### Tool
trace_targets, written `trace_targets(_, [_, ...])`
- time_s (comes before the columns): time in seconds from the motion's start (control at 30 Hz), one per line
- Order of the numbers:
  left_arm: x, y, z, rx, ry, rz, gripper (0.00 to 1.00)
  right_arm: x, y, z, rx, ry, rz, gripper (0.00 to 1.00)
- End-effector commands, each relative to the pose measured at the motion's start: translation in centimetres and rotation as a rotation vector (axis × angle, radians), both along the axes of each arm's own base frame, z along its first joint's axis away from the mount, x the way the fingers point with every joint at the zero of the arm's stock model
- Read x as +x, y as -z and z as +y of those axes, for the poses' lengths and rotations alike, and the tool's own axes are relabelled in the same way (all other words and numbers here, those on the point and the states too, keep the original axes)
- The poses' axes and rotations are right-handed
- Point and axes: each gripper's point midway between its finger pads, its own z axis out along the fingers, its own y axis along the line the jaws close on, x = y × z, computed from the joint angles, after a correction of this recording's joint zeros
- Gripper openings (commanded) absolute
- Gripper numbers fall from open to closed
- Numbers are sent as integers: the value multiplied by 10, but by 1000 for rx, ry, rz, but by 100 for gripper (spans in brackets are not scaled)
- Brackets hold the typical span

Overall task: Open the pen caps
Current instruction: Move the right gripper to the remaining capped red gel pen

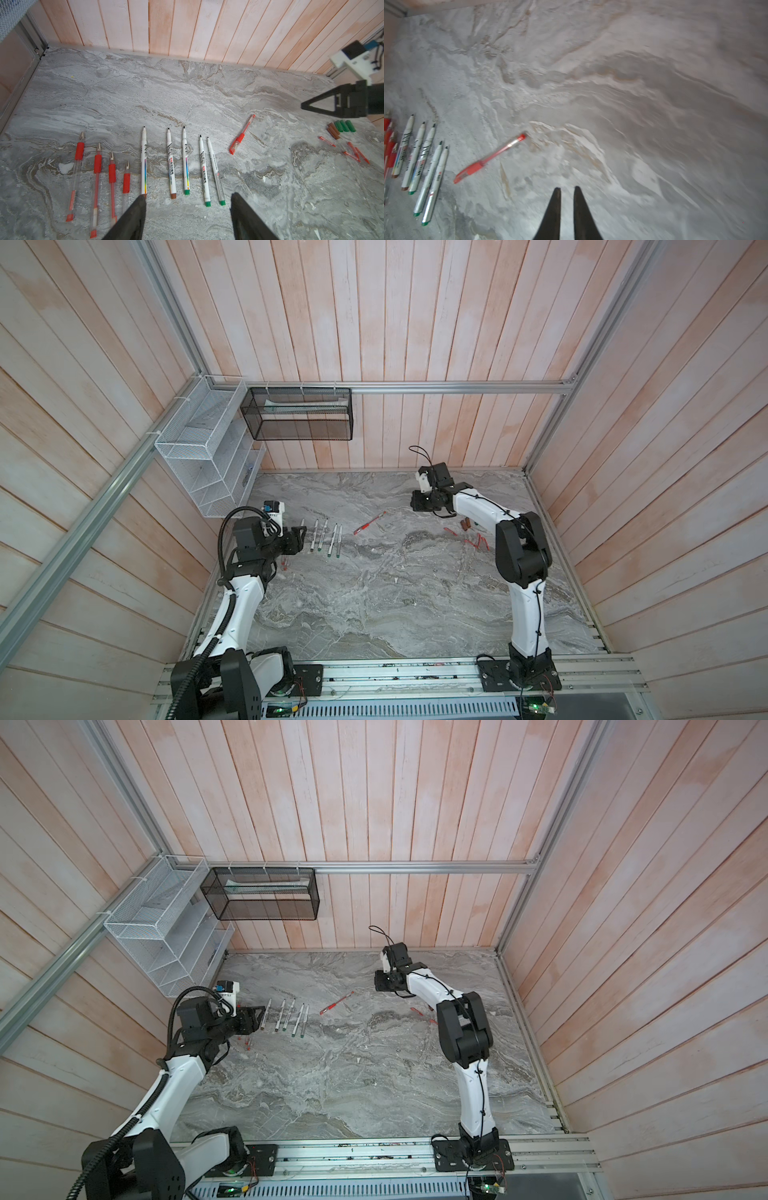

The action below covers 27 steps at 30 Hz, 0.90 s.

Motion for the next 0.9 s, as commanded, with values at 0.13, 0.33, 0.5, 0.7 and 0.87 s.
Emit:
trace_targets(0.13, [-1,-8,1,10,-1,-35,66,34,-1,88,169,-85,13,0])
trace_targets(0.33, [0,-8,1,8,0,-35,66,44,35,115,225,-82,75,0])
trace_targets(0.5, [0,-5,2,9,-2,-22,66,26,58,121,203,-103,128,0])
trace_targets(0.7, [2,-4,0,-6,5,-18,66,-4,82,120,115,-154,198,0])
trace_targets(0.87, [1,-7,-3,-20,17,-27,66,-31,99,105,40,-182,251,0])
